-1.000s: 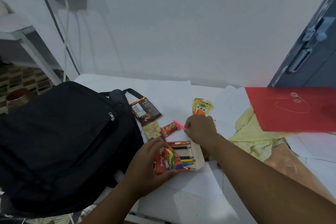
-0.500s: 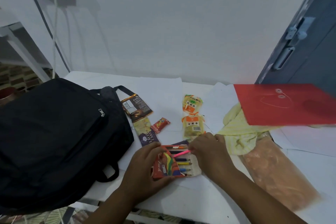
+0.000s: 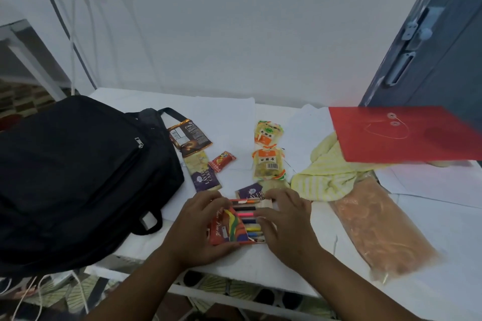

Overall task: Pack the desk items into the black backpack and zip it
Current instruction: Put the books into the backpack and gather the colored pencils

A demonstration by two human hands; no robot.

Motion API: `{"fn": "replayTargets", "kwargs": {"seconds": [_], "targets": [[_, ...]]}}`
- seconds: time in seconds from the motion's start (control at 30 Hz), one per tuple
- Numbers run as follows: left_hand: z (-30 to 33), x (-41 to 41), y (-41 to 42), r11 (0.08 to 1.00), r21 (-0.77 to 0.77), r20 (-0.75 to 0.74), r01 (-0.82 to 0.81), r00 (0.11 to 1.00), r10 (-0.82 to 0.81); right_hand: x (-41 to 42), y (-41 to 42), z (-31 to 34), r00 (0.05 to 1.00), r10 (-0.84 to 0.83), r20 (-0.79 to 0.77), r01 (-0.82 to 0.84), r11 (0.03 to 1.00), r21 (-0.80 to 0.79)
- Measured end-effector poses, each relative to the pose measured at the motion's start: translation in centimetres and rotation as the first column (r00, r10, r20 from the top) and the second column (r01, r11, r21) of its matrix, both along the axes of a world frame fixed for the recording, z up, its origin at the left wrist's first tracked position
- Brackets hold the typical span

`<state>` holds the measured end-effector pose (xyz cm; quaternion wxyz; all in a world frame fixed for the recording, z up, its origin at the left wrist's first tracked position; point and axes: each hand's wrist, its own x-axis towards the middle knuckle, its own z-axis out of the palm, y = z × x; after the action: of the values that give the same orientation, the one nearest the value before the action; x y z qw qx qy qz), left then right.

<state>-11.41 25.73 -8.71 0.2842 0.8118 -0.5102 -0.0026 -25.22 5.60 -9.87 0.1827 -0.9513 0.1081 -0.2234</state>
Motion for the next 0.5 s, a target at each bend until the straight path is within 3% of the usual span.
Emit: {"fn": "replayTargets", "kwargs": {"seconds": [0.17,0.33,0.5], "targets": [[0.3,0.4,0.1,0.998,0.045,0.006,0.048,0.999,-0.048,-0.3,1.2,0.4,1.000,-0.023,0.020,0.021,0.997,0.072],[0.8,2.1,0.7,0.973,0.173,-0.047,0.155,0.988,-0.149,-0.9,2.3,0.9,0.995,-0.081,0.052,0.048,0.884,0.466],[-0.1,2.6,1.5,0.976,0.094,-0.024,0.197,0.980,-0.196,-0.7,3.9,-0.1,0.989,-0.120,0.082,0.074,0.900,0.429]]}}
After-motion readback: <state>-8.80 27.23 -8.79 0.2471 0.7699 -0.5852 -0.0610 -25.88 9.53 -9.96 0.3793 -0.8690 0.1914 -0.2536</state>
